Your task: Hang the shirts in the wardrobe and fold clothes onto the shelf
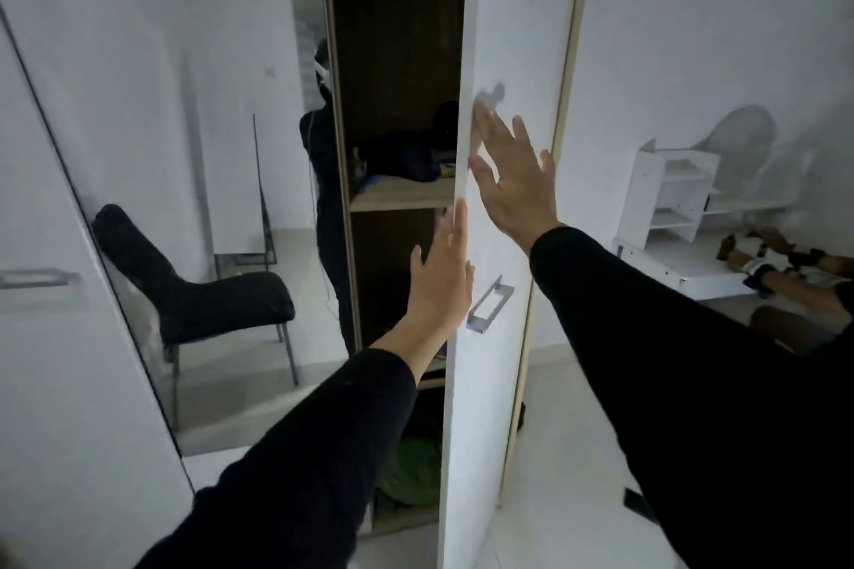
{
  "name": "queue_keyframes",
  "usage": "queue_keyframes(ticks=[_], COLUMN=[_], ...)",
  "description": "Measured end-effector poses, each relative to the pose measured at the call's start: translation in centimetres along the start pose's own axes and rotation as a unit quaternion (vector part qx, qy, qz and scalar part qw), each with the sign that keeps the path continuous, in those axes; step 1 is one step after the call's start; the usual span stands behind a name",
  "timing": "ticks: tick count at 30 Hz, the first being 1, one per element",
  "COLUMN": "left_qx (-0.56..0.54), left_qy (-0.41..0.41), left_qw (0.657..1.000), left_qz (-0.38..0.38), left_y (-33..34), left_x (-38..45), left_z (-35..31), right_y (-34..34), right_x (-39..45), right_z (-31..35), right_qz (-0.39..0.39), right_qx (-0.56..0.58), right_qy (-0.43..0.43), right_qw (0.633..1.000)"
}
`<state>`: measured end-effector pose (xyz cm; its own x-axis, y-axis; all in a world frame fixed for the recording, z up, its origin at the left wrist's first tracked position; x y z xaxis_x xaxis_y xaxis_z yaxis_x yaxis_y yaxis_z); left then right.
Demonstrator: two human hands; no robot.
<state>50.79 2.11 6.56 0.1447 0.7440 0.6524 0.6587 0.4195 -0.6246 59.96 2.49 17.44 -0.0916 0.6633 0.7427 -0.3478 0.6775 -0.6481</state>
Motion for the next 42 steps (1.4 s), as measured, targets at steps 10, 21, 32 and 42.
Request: queue_keyframes(ticks=[10,21,32,42], left_qx=[0.23,0.334,0.34,0.281], left_qy=[-0.081,-0.204,-0.237,-0.245], left_qw=[0.968,0.918,0.908,0.928], left_qz=[-0.05,-0.065,-0.056,-0.009], left_y=[-2.7,-2.1,-0.1,-1.0], left_x=[4.0,10.7,15.7,14.6], left_z=[9.9,19.7,25.5,24.2], right_y=[9.9,19.4,25.0,23.3], right_x=[4.7,11.3,15.1,14.1], right_z=[3.0,4.2,4.0,3.9], right_qz=[0.041,0.038,0.006,0.078], right_qx=[-0.151,-0.116,-0.047,-0.011], right_qy=[-0.082,-0.103,-0.115,-0.085], right_qw=[0.984,0.987,0.992,0.993])
Point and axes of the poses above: each hand's wrist, its own x-axis towards the middle knuckle, its own y-axis out of the palm, z = x × y, the point moved 6 cm from there along x, towards the middle knuckle, and after that the axes turned 10 degrees about -x, right-handed, at the moved point
